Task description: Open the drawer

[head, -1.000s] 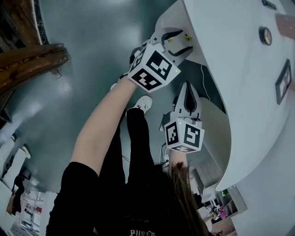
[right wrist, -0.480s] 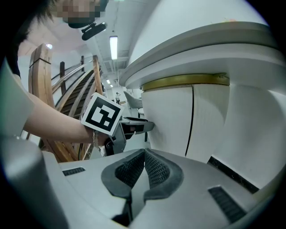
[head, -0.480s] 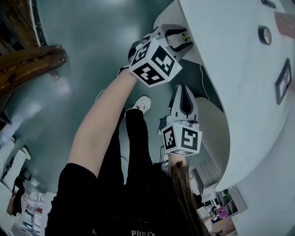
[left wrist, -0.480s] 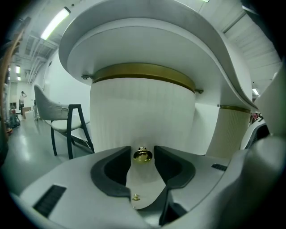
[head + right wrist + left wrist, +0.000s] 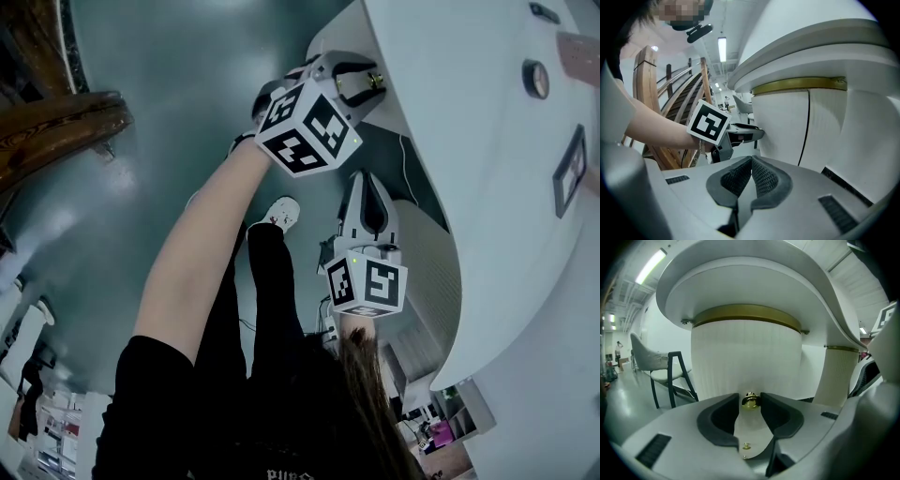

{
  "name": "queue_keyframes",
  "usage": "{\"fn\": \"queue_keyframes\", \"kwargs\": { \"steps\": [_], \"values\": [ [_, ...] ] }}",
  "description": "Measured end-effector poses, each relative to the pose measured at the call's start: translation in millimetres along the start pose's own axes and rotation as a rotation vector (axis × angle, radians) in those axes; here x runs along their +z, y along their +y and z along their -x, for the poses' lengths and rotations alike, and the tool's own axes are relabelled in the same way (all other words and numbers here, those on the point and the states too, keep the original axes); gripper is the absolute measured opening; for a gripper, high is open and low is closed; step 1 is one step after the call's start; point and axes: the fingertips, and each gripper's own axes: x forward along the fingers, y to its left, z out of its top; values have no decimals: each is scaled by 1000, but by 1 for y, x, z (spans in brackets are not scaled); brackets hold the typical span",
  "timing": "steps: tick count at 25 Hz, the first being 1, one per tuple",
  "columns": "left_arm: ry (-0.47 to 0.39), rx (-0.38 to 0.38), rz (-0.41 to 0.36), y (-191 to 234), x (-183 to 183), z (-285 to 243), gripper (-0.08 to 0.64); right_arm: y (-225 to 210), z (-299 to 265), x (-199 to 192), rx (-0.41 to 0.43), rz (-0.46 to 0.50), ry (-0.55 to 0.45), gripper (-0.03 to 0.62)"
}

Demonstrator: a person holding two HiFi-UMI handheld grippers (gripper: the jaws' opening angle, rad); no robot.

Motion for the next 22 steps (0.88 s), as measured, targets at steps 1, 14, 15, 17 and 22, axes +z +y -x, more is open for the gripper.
{"fn": "queue_keyframes", "kwargs": {
  "steps": [1, 14, 15, 17, 22],
  "values": [
    [-5, -1, 7, -1, 1, -1, 157, 0, 0, 2, 1, 7, -2, 25],
    [11, 19, 25, -6, 0, 4, 118, 3, 2, 3, -11, 12, -5, 25],
    [13, 23, 22, -5, -1, 5, 117, 4, 2, 3, -11, 12, -4, 25],
    [16, 34, 24, -2, -3, 7, 117, 6, 1, 3, -8, 10, -3, 25],
    [7, 34, 47, -3, -1, 5, 115, -2, 4, 8, -19, 8, -9, 25]
  ]
}}
